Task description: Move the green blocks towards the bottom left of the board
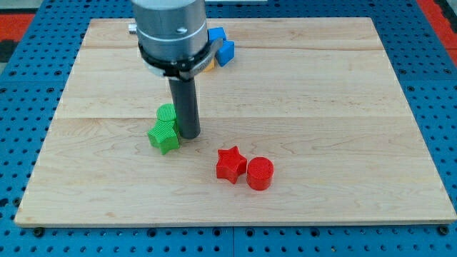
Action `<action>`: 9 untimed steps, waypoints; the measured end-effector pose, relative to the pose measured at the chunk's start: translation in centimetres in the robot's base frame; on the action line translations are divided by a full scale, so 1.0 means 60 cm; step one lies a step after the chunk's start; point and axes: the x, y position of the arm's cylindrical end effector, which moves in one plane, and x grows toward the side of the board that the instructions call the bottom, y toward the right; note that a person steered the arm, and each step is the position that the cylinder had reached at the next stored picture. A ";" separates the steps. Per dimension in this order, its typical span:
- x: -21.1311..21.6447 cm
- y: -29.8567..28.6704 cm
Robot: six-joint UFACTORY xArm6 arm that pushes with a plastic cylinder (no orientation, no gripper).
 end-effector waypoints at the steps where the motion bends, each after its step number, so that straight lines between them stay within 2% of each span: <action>1: 0.006 -0.100; 2: -0.004 -0.165; 4: -0.102 -0.203; 5: -0.073 -0.253; 6: -0.078 -0.206; 8: -0.081 -0.204; 9: -0.113 -0.194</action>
